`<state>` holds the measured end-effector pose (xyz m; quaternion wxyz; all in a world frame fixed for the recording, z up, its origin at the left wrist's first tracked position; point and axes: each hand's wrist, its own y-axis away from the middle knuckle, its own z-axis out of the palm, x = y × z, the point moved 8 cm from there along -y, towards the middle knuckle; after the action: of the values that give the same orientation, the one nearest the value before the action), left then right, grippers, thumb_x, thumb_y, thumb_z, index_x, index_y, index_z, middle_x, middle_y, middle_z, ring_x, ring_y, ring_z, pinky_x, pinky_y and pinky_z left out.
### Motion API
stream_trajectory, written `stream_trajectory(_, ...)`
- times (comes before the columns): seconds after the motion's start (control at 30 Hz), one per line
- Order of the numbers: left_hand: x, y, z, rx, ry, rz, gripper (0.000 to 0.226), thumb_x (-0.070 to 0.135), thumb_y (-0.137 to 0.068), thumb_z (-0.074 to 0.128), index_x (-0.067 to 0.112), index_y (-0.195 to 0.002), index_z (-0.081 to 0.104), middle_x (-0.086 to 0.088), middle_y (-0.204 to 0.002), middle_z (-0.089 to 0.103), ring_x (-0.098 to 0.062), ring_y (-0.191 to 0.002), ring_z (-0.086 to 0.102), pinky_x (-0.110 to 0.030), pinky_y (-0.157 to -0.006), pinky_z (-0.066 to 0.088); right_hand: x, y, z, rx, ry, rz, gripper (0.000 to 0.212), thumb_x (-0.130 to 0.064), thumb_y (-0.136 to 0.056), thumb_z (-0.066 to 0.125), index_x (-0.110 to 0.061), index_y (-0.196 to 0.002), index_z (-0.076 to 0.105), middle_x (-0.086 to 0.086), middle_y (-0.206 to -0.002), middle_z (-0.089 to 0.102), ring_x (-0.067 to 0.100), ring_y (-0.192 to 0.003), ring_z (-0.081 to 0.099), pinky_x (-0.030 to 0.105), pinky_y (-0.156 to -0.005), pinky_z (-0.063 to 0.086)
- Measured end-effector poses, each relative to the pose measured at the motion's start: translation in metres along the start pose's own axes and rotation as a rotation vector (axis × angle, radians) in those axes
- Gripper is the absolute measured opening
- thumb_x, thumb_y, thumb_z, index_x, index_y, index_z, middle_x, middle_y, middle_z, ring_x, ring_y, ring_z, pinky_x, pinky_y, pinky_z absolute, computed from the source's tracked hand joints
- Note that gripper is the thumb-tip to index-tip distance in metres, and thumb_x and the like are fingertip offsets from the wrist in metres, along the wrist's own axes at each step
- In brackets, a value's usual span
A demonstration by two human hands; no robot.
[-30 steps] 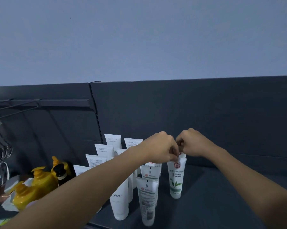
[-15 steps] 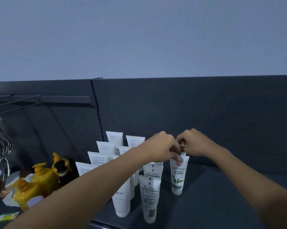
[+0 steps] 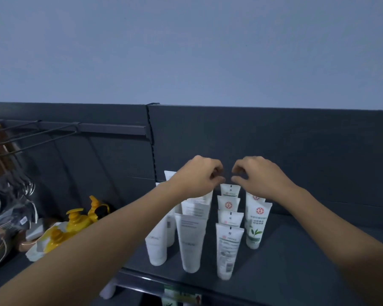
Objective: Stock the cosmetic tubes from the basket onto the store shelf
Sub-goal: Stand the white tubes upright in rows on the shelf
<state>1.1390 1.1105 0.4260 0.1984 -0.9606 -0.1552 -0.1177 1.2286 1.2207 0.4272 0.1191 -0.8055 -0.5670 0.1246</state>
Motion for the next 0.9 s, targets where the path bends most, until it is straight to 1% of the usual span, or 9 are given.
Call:
stream_trajectory(0.13,-0.024,0.041,-0.039,0.006,0.011,-0.009,0.016,0.034,-0.095,0.063,0.024,-0.106,0.069,0.011,-0.092,0.074,-0.011,-0.087,0.069,-0.038,-0.083,0.058,-0.064,0.008,-0.018,0.039,0.031,-0.037,0.024,-0.040,-0.096,0.059,-0.025,-0.113,0.067,-0.008,-0.107,0.066,0.017,-0.103,0.060,0.036,-0.080,0.051)
stream_trajectory(0.27,-0.051,0.097,-0.074,0.008,-0.010,-0.004,0.020,0.034,-0.096,0.062,0.023,-0.111,0.070,0.010,-0.094,0.074,-0.012,-0.088,0.068,-0.038,-0.082,0.057,-0.140,0.021,-0.023,0.051,-0.010,-0.037,0.021,-0.039,-0.097,0.059,-0.027,-0.112,0.067,-0.010,-0.106,0.065,0.015,-0.104,0.059,0.035,-0.081,0.050)
stream_trajectory(0.4,-0.087,0.163,-0.090,-0.034,-0.060,0.038,0.025,0.031,-0.096,0.060,0.019,-0.116,0.069,0.007,-0.098,0.074,-0.015,-0.092,0.068,-0.040,-0.081,0.057,-0.221,0.040,-0.010,0.049,-0.072,-0.043,0.022,-0.039,-0.096,0.060,-0.027,-0.112,0.069,-0.011,-0.107,0.068,0.015,-0.107,0.061,0.037,-0.084,0.052)
stream_trajectory(0.5,-0.121,0.216,-0.086,-0.107,-0.081,0.073,0.023,0.029,-0.097,0.056,0.020,-0.115,0.067,0.006,-0.101,0.071,-0.018,-0.091,0.067,-0.042,-0.076,0.057,-0.276,0.057,0.019,0.024,-0.122,-0.054,0.021,-0.040,-0.097,0.059,-0.027,-0.111,0.069,-0.010,-0.108,0.069,0.015,-0.107,0.061,0.037,-0.085,0.052)
stream_trajectory(0.63,-0.171,0.282,-0.062,-0.181,-0.076,0.083,0.023,0.029,-0.097,0.057,0.018,-0.116,0.066,0.002,-0.104,0.071,-0.023,-0.092,0.067,-0.044,-0.074,0.056,-0.337,0.084,0.075,-0.032,-0.172,-0.092,0.020,-0.036,-0.098,0.060,-0.023,-0.111,0.068,-0.003,-0.105,0.069,0.021,-0.102,0.062,0.039,-0.084,0.052)
stream_trajectory(0.73,-0.208,0.328,-0.025,-0.259,-0.059,0.035,0.022,0.025,-0.095,0.056,0.016,-0.112,0.068,-0.002,-0.103,0.072,-0.026,-0.093,0.067,-0.045,-0.071,0.055,-0.372,0.107,0.130,-0.099,-0.209,-0.114,0.016,-0.030,-0.094,0.064,-0.018,-0.102,0.070,0.000,-0.092,0.069,0.026,-0.090,0.063,0.042,-0.075,0.052)
stream_trajectory(0.8,-0.232,0.360,0.007,-0.320,-0.033,-0.010,0.021,0.024,-0.096,0.057,0.013,-0.110,0.068,-0.008,-0.100,0.072,-0.030,-0.089,0.066,-0.044,-0.065,0.054,-0.389,0.123,0.169,-0.127,-0.254,-0.129,0.015,-0.026,-0.089,0.068,-0.015,-0.098,0.071,0.002,-0.089,0.071,0.028,-0.083,0.065,0.042,-0.070,0.054)
stream_trajectory(0.87,-0.252,0.392,0.045,-0.396,0.009,-0.053,0.018,0.026,-0.099,0.057,0.015,-0.110,0.066,-0.008,-0.097,0.070,-0.032,-0.085,0.064,-0.038,-0.059,0.046,-0.400,0.139,0.211,-0.216,-0.292,-0.101,0.016,-0.025,-0.092,0.070,-0.015,-0.104,0.071,0.000,-0.096,0.072,0.025,-0.088,0.067,0.041,-0.072,0.056)
stream_trajectory(0.9,-0.261,0.407,0.066,-0.439,0.015,-0.076,0.018,0.028,-0.100,0.057,0.017,-0.112,0.065,-0.007,-0.098,0.069,-0.032,-0.086,0.063,-0.036,-0.059,0.041,-0.403,0.147,0.232,-0.273,-0.309,-0.072,0.019,-0.027,-0.095,0.068,-0.017,-0.110,0.070,-0.001,-0.101,0.071,0.022,-0.094,0.066,0.040,-0.074,0.056)
